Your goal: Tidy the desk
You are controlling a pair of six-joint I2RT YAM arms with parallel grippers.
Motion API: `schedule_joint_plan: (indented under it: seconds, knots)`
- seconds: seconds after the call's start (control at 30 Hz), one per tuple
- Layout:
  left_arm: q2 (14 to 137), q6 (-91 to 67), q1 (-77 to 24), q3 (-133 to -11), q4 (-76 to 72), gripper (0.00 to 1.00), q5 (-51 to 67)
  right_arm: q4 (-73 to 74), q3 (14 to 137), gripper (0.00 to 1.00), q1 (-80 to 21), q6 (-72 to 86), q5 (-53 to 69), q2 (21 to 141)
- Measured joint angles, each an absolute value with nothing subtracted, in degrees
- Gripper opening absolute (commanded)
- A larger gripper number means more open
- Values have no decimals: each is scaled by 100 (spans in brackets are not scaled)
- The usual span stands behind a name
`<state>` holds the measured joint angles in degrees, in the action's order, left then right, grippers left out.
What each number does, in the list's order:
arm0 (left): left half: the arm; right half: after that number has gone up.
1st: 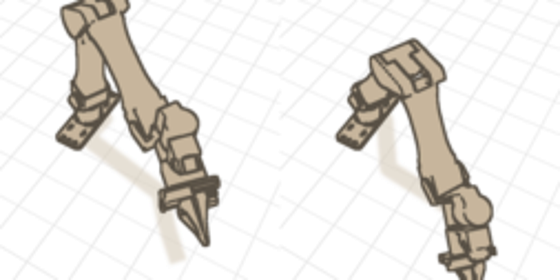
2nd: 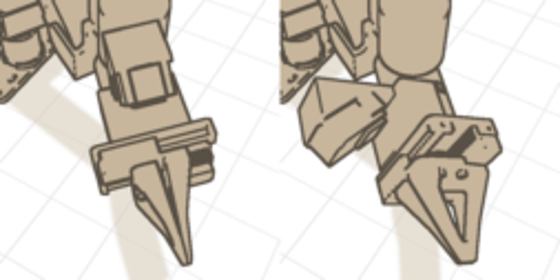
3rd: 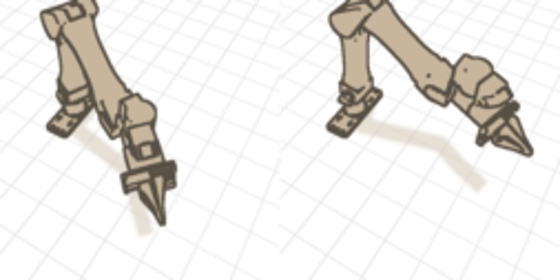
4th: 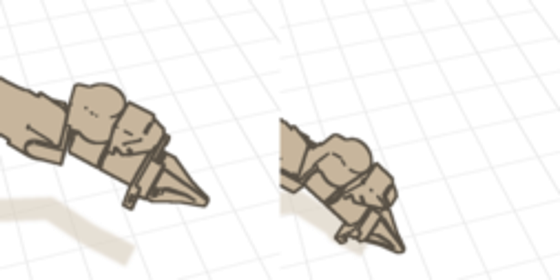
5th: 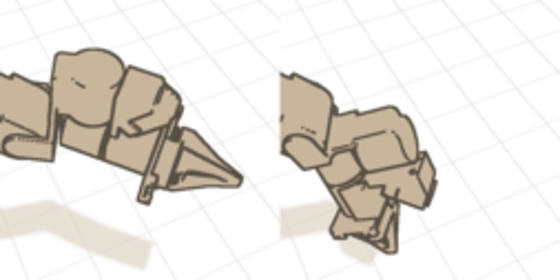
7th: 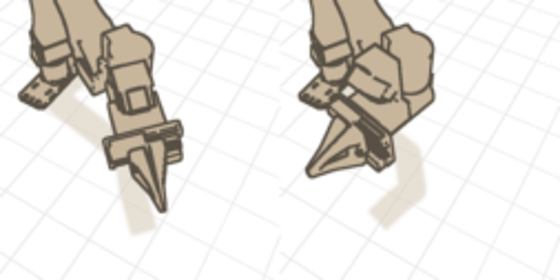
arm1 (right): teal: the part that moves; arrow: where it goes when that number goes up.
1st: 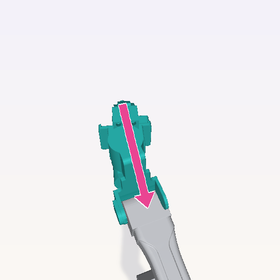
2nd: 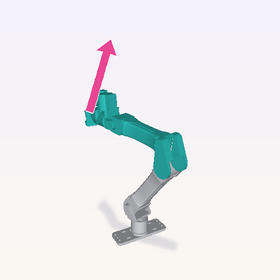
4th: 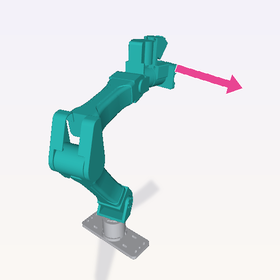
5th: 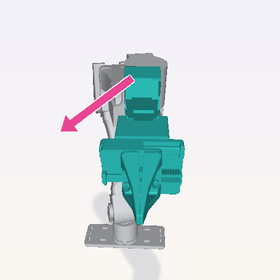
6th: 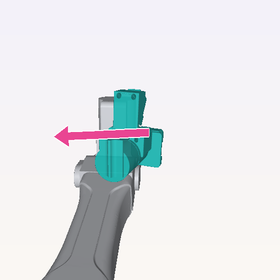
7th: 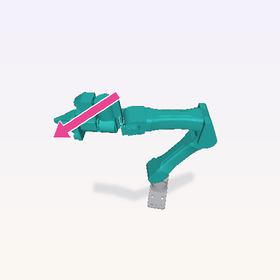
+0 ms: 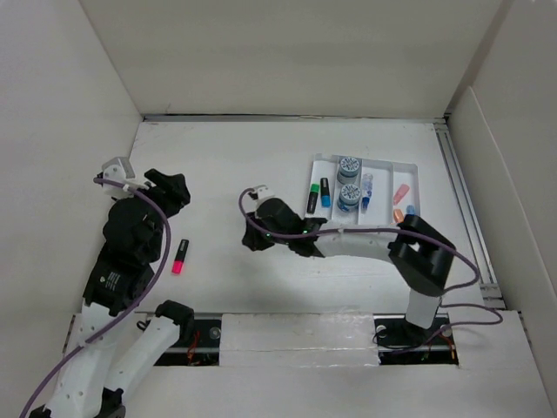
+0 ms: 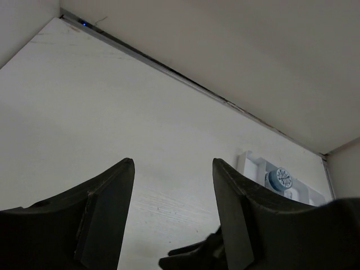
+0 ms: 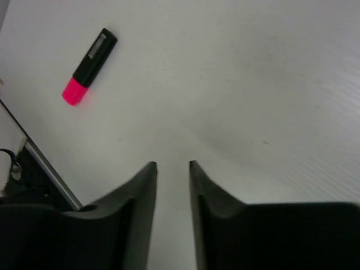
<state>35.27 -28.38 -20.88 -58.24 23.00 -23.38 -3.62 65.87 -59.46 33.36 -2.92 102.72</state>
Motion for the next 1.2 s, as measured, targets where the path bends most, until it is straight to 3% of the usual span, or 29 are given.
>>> schedule_joint_plan:
  seconds: [0.03,0.17,0.6,0.97,1.2]
  knots:
    - [3461,-2786,-2088,-5826,2248,54,-2298,-287,6936,53,-6075,3319,-298,10586]
    - [3175,-2609,-2088,-5920,2001,55,-2091,117,8541,71,-6512,3315,-427,11904]
    - [2320,-2357,-2134,-6001,1238,57,-1098,2104,13740,87,-7133,3269,-1706,15240]
    - [1448,-2178,-2561,-5739,1079,59,-1315,2936,14339,86,-7258,2753,-2630,15587]
    - [1212,-2145,-2580,-5540,878,59,-1356,2777,12833,80,-7507,2729,-3579,14772]
